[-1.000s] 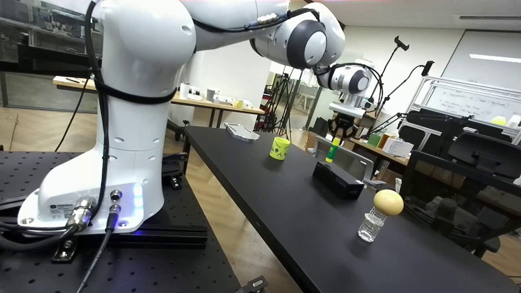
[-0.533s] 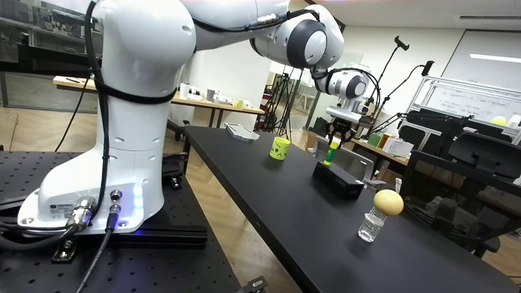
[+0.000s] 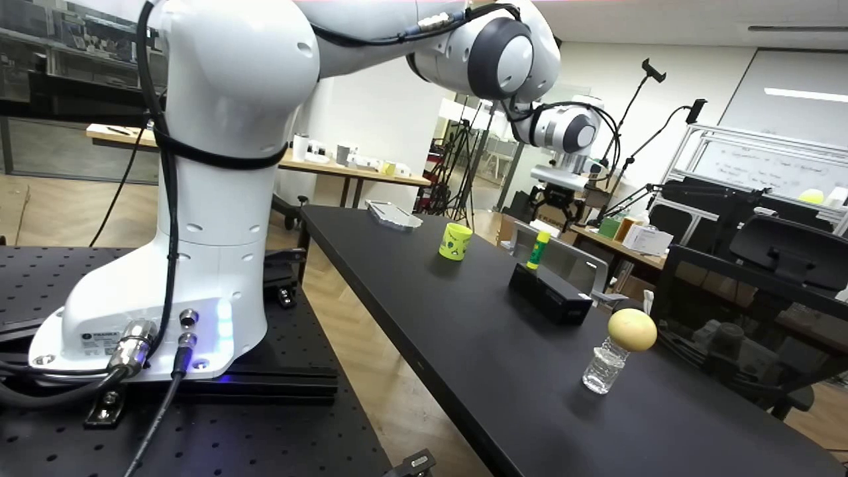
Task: Take the yellow and green glue stick out of the yellow mug and place it on the black box
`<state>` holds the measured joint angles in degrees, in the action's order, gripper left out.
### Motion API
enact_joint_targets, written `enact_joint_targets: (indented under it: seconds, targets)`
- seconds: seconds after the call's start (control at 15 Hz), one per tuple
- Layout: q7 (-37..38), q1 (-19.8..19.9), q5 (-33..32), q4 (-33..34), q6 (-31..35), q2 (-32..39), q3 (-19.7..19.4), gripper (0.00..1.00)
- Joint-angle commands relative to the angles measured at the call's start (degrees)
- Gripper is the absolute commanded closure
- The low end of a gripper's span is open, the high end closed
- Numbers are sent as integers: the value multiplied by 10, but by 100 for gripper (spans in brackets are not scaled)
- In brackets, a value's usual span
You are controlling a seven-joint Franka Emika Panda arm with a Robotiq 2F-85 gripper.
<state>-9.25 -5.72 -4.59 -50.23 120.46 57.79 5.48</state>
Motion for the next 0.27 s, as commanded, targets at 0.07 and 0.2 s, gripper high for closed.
enact_joint_targets:
  seconds: [0.07, 0.2]
  targets:
    - [3, -3, 0, -20, 0, -26, 0, 0]
    - [3, -9, 5, -38, -3, -47, -6, 0]
